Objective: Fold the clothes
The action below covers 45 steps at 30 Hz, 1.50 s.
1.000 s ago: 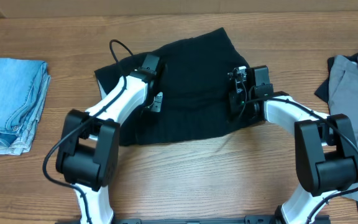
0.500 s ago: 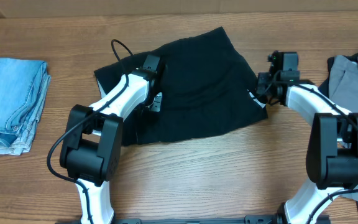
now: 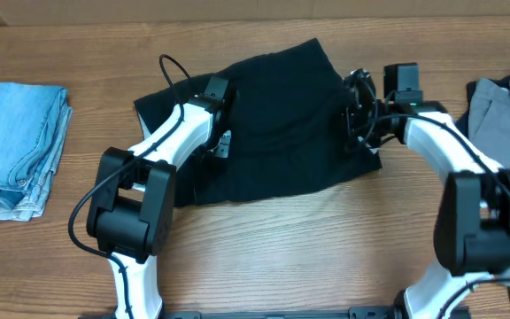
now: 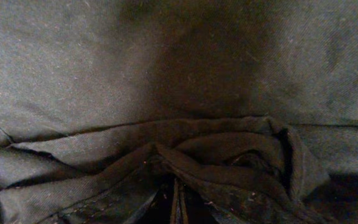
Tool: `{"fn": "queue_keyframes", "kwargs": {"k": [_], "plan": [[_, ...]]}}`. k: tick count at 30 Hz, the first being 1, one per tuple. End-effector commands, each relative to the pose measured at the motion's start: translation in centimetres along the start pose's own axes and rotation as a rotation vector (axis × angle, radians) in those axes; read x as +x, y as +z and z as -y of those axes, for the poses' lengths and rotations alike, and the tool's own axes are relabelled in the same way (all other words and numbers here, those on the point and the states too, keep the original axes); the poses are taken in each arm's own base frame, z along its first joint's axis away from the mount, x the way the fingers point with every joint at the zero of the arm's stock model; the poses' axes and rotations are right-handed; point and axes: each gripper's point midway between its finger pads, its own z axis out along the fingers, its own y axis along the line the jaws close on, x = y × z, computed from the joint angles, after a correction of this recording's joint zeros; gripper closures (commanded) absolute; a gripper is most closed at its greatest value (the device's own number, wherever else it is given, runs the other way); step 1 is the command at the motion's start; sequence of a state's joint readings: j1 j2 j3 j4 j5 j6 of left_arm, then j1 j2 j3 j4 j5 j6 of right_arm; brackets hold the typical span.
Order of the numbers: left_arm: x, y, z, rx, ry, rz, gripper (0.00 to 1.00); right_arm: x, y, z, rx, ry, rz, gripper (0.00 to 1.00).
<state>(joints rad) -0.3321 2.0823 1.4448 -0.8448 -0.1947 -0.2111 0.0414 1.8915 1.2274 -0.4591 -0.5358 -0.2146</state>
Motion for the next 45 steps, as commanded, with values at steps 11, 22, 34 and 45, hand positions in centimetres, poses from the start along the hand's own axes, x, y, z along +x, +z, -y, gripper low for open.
{"fn": "queue_keyframes", "kwargs": {"k": [11,22,34,45], "plan": [[-2.3,-0.9,-2.0,-0.098,-0.042,0.029,0.96,-1.3,0.2,8.8,0.308,0.055,0.025,0.96],[-8.8,-6.2,-2.3,0.114,-0.249,0.168,0.96,-9.5,-4.4,4.8,0.254,-0.062,0.234,0.96],[-11.5,-7.4,-5.7,0.582,-0.283,0.233,0.96,-3.9,8.0,6.7,0.251,-0.073,0.072,0.96],[-9.6,-5.4,-8.8,0.36,-0.301,0.167,0.96,7.3,6.1,6.0,0.301,0.258,-0.357,0.96]]}}
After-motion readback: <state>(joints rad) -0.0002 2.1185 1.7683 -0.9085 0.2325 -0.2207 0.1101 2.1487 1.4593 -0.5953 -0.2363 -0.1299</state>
